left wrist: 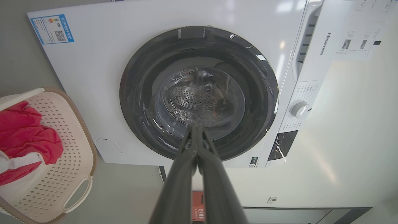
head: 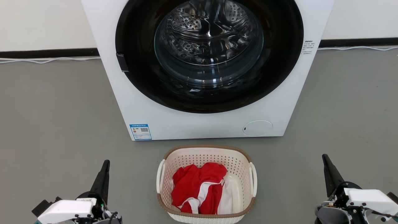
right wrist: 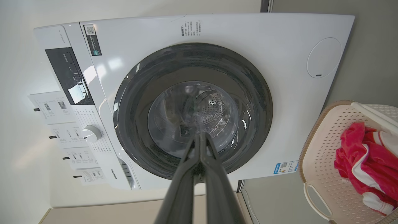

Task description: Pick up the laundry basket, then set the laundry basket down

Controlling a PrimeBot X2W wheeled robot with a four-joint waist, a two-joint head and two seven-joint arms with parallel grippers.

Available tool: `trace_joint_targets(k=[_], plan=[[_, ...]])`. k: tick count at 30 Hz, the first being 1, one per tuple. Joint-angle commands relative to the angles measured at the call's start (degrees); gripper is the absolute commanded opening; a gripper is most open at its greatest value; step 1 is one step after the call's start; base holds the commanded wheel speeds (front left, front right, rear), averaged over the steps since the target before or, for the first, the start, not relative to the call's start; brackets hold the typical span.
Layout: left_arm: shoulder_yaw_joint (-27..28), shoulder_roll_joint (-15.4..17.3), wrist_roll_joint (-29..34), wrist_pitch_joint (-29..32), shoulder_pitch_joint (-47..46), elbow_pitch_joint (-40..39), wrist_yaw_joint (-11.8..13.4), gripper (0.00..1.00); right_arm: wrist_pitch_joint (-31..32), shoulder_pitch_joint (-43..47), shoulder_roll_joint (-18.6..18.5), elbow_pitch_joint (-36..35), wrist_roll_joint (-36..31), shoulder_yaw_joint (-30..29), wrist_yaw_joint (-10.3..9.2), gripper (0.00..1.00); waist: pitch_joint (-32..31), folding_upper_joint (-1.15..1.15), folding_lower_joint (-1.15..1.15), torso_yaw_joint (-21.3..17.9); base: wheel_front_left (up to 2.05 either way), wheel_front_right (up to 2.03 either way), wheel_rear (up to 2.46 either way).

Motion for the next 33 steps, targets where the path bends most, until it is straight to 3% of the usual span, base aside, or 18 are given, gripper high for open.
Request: trace_joint_targets(k=[1,33], plan=[[1.72,0.60,-0.01,0.36,-3.20,-1.66,-0.41,0.00,0.42,-2.37,-0.43,-1.74,0.39,1.09,0.41,0.00,0.00,0.00,0.00,0.00,0.00,0.00,0.00],[1.72,0.60,-0.02,0.36,-3.20,-1.66,-0.41,0.00,0.42,-2.37,-0.43,-1.74,0.39,1.09,0.41,0.00,0.00,0.00,0.00,0.00,0.00,0.00,0.00]])
